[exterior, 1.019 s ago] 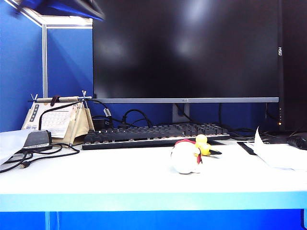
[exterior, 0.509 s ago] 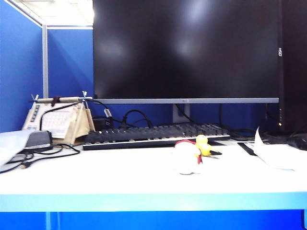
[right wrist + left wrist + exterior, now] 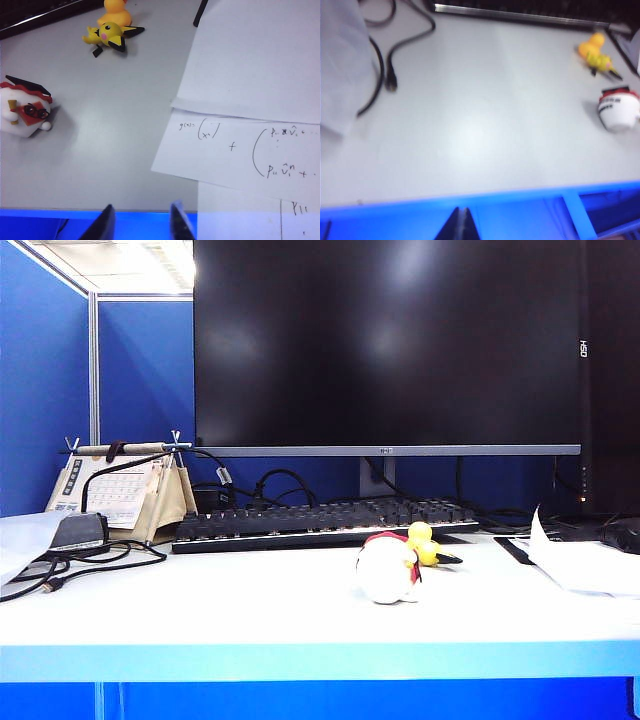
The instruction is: Pick up the doll with a different color than the other dolls and place it near you.
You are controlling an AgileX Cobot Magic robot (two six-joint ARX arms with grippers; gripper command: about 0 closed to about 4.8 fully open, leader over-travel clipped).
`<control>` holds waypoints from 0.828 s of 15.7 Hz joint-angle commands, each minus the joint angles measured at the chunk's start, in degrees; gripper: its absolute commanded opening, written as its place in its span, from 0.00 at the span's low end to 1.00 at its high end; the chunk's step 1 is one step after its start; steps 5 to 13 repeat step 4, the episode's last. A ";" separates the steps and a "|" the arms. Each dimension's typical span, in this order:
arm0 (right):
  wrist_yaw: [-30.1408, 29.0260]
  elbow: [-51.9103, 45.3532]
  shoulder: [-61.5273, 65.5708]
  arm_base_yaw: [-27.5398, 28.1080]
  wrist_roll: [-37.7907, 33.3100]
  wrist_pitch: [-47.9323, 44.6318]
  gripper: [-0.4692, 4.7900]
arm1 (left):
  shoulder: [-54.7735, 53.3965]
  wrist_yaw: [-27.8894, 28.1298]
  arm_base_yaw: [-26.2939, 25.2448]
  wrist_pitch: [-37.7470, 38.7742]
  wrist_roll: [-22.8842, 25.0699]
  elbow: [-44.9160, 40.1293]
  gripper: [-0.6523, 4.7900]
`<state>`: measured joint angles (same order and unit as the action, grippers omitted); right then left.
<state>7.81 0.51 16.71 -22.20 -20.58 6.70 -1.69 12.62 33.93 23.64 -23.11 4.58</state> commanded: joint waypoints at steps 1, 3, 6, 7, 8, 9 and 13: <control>-0.07 -0.13 0.07 -0.07 -0.20 -0.94 0.36 | 0.22 0.31 -0.02 -0.52 2.05 -0.24 0.11; 0.00 -0.13 0.07 -0.07 -0.20 -0.92 0.36 | 0.22 0.24 -0.02 -0.50 2.36 -0.24 0.11; -0.02 -0.13 0.07 -0.07 -0.20 -0.94 0.36 | 0.22 0.24 -0.02 -0.48 2.34 -0.24 0.11; -0.02 -0.13 0.07 -0.07 -0.20 -0.94 0.36 | 0.22 0.24 -0.02 -0.48 2.34 -0.24 0.11; -0.02 -0.13 0.07 -0.07 -0.20 -0.94 0.36 | 0.22 0.24 -0.02 -0.48 2.34 -0.24 0.11; -0.02 -0.13 0.07 -0.07 -0.20 -0.94 0.36 | 0.22 0.24 -0.02 -0.48 2.34 -0.24 0.11; -0.02 -0.13 0.07 -0.07 -0.20 -0.94 0.36 | 0.22 0.24 -0.02 -0.48 2.34 -0.24 0.11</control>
